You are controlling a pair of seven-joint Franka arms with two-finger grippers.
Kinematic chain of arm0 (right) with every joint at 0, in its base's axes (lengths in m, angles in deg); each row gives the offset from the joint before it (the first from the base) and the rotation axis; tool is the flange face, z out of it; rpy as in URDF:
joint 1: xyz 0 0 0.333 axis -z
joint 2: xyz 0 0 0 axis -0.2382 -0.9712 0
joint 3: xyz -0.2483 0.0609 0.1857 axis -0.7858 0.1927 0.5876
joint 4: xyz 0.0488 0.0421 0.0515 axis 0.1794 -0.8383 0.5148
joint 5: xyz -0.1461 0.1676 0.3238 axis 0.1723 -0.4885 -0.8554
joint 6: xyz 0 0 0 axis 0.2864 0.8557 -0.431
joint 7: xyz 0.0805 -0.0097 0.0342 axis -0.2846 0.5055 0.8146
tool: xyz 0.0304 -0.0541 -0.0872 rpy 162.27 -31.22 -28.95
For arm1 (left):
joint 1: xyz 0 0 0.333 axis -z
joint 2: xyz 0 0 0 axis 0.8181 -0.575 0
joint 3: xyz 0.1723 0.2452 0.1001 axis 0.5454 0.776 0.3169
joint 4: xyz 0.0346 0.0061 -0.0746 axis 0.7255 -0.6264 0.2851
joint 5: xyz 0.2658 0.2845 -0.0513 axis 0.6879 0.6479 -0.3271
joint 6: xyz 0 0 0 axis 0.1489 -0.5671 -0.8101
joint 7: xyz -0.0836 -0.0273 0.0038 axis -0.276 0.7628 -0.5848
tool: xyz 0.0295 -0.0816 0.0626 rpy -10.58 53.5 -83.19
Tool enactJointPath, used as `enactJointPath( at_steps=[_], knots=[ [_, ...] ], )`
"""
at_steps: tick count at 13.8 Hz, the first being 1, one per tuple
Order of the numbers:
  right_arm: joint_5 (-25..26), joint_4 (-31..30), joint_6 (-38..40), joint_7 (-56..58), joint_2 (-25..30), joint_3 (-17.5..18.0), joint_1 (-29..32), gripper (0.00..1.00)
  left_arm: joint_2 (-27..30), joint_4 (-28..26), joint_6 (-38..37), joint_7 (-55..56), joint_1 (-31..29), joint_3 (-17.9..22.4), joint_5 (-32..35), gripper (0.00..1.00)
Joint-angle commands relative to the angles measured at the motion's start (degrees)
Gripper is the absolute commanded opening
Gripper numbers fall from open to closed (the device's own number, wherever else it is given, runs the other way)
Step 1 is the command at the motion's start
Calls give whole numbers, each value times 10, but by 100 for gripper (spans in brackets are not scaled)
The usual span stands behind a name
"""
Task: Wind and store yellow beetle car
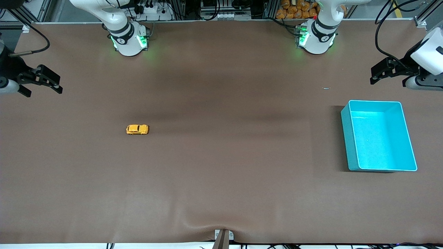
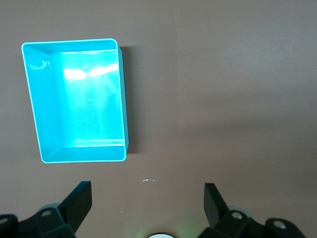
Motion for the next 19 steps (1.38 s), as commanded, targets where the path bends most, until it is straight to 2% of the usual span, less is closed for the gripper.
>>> enactJointPath(
  at_steps=[1,15,19],
  knots=[
    [2,16,12,-8,-7,5,8,100,-1,6,4,-11,-2,-2,8,100],
    [1,13,36,14,-9,7,-5,100,-9,6,21,-11,-5,4,7,100],
    [1,-6,43,133,-35,7,-17,100,-17,6,31,-11,-4,3,7,100]
  ],
)
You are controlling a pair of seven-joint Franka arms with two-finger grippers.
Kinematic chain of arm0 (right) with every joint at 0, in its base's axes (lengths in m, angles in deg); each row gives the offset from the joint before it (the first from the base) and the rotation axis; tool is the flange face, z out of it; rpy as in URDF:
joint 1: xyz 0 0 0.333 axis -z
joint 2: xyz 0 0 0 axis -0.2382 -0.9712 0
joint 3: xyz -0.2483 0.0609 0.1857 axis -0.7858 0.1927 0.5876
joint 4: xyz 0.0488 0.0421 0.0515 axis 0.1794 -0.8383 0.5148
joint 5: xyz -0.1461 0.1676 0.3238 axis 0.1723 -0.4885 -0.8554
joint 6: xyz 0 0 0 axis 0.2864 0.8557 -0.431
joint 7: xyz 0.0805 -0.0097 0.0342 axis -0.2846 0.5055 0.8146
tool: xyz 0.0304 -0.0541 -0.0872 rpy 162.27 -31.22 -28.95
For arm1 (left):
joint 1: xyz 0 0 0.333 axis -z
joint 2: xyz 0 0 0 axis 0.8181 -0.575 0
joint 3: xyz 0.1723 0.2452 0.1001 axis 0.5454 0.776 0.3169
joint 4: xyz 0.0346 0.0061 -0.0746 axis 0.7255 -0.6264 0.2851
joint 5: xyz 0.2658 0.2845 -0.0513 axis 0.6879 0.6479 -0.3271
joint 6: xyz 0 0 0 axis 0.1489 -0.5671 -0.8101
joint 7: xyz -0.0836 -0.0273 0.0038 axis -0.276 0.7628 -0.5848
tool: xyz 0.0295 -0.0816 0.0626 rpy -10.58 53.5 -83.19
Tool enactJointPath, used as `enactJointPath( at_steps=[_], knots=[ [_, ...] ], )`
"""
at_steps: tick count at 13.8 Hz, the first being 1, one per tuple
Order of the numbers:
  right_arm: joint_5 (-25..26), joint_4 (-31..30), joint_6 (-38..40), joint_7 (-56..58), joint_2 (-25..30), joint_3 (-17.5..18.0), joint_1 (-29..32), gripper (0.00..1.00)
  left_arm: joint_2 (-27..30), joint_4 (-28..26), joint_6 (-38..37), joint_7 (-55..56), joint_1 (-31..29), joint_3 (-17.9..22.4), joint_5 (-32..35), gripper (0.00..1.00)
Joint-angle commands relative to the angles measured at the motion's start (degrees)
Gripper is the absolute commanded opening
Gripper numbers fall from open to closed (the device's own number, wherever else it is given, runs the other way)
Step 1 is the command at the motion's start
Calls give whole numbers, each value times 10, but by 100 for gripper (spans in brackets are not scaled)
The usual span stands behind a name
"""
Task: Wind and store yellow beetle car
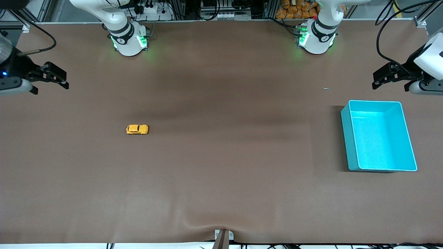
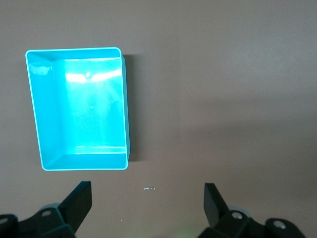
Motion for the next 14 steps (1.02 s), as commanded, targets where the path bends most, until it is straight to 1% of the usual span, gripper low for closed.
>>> enactJointPath(
  at_steps=[1,2,4,8,10,12,14],
  knots=[
    [2,-11,-3,96,-25,-1,-13,100,-8,6,5,-11,-2,-3,6,100],
    [3,-18,-4,119,-29,-1,-23,100,-10,6,5,-11,-1,-2,7,100],
    [11,-54,-25,148,-29,-1,-47,100,-9,7,6,-11,1,-3,8,100],
    [12,-163,-131,246,-28,0,-61,100,-10,6,11,-11,0,-3,8,100],
    [32,-207,-183,296,-30,0,-81,100,-10,6,11,-11,-1,-3,8,100],
    [61,-260,-249,303,-30,0,-112,100,-10,6,11,-11,2,-3,8,100],
    [97,-297,-300,309,-35,0,-134,100,-10,6,11,-11,6,-4,9,100]
  ],
)
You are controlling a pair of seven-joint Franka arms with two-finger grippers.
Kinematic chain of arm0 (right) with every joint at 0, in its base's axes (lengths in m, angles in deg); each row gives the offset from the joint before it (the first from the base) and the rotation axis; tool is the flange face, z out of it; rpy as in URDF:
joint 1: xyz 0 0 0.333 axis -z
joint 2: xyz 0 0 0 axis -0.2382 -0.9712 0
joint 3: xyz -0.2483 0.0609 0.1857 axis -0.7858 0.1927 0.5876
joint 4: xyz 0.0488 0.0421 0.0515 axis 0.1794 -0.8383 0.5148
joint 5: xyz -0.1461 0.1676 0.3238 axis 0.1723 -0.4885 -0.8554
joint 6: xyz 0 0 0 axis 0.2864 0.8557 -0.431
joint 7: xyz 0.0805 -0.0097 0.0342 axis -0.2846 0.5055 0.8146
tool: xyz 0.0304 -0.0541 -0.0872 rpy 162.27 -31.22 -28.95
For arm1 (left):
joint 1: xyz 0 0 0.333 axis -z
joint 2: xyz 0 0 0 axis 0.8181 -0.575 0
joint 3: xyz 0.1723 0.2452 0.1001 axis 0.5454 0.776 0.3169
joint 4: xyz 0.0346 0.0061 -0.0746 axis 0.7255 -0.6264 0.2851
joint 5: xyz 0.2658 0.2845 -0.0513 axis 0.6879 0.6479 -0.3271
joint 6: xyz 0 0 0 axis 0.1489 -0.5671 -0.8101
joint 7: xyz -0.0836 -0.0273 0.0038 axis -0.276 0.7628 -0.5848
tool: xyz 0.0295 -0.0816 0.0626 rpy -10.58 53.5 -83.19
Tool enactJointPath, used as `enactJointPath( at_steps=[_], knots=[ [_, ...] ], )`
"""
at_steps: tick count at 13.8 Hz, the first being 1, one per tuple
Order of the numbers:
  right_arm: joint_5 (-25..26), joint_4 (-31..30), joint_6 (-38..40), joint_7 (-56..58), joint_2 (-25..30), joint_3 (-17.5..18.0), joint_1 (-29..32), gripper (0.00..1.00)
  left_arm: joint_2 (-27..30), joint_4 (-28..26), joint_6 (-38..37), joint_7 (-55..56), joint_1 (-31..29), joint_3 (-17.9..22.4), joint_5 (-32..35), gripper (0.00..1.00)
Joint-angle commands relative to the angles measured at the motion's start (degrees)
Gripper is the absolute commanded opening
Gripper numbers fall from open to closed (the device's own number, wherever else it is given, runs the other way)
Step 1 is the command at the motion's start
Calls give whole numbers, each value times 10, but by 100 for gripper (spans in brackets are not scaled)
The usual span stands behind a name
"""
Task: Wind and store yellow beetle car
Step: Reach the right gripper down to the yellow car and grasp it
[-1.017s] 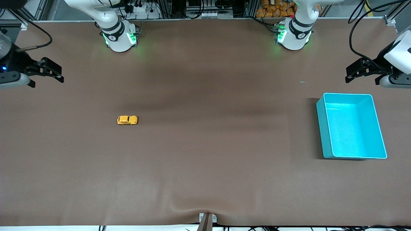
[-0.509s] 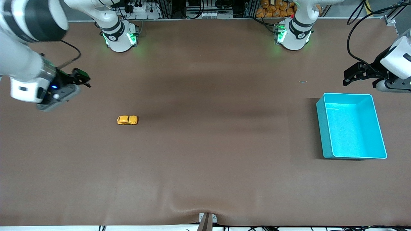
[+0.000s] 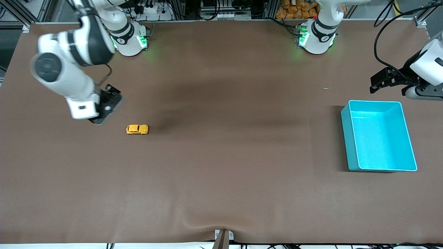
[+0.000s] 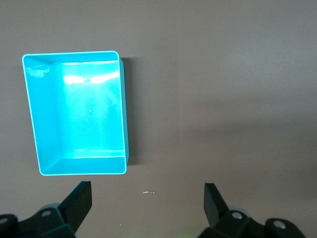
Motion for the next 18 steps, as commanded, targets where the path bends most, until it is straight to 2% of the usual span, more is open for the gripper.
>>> enactJointPath(
  at_steps=[1,8,12,15,18],
  knots=[
    [45,-42,-52,33,-4,-4,-27,100,-3,6,2,-11,4,-3,9,100],
    [49,-40,-169,171,-129,-4,6,98,-3,6,2,-11,-1,-3,9,100],
    [49,-39,-194,213,-152,-4,8,89,-3,5,1,-11,-3,-4,8,100],
    [44,-39,-228,214,-181,-3,14,87,-3,4,1,-11,-4,-4,8,100],
    [43,-38,-233,214,-197,-2,13,80,-5,4,1,-10,-5,-3,8,100]
  ],
)
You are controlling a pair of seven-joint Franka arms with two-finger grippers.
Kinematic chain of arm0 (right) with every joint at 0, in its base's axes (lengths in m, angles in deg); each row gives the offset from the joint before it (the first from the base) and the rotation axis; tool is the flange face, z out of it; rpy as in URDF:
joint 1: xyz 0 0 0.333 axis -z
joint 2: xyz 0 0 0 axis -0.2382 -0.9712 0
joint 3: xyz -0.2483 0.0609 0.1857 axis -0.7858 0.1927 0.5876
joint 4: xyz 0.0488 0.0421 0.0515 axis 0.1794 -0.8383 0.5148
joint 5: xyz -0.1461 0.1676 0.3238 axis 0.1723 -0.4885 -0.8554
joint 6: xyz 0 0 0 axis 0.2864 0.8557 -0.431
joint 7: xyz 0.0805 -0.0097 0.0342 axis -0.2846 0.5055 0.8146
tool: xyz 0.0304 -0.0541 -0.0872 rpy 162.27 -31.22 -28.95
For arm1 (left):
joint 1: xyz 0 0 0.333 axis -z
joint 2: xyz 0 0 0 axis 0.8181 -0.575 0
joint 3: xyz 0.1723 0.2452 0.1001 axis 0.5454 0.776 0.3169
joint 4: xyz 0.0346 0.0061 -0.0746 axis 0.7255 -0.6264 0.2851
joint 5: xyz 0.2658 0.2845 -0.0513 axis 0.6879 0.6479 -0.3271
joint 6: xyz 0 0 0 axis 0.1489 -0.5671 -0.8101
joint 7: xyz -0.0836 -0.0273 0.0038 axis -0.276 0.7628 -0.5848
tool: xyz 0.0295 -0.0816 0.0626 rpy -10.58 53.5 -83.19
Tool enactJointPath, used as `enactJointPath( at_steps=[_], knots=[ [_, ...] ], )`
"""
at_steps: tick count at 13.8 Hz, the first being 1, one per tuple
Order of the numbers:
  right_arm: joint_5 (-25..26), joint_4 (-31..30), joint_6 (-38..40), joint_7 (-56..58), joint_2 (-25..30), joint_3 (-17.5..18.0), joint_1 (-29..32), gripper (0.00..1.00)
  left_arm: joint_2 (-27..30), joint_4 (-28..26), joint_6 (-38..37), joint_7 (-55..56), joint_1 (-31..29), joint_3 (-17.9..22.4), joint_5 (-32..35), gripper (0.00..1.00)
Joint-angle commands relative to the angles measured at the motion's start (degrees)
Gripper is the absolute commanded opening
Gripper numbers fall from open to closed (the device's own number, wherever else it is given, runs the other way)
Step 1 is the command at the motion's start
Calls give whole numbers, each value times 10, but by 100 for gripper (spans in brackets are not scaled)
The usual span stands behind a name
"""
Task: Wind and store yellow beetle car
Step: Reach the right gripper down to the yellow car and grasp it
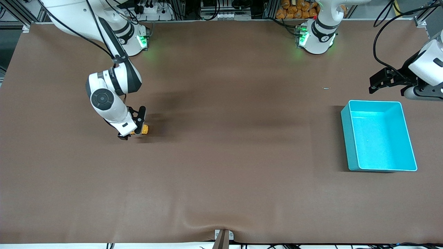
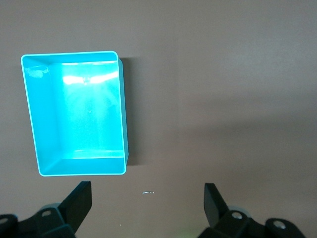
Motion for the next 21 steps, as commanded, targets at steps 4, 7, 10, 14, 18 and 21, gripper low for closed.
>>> enactJointPath(
  at_steps=[4,7,10,14,18,21],
  knots=[
    [6,8,-4,7,-21,7,7,72,-4,4,-2,-10,-4,-1,8,100],
    [5,10,-15,7,-29,7,5,66,-10,5,-2,-10,-3,-1,8,100],
    [5,11,-17,7,-30,7,5,60,-11,6,-1,-10,-2,-1,8,100],
    [5,11,-18,8,-33,11,1,43,-11,6,0,-10,2,-1,8,100],
    [5,11,-26,9,-37,11,2,36,-12,6,0,-10,-1,-1,8,100],
    [6,11,-26,16,-38,11,4,29,-12,6,0,-11,-2,-2,8,100]
  ],
)
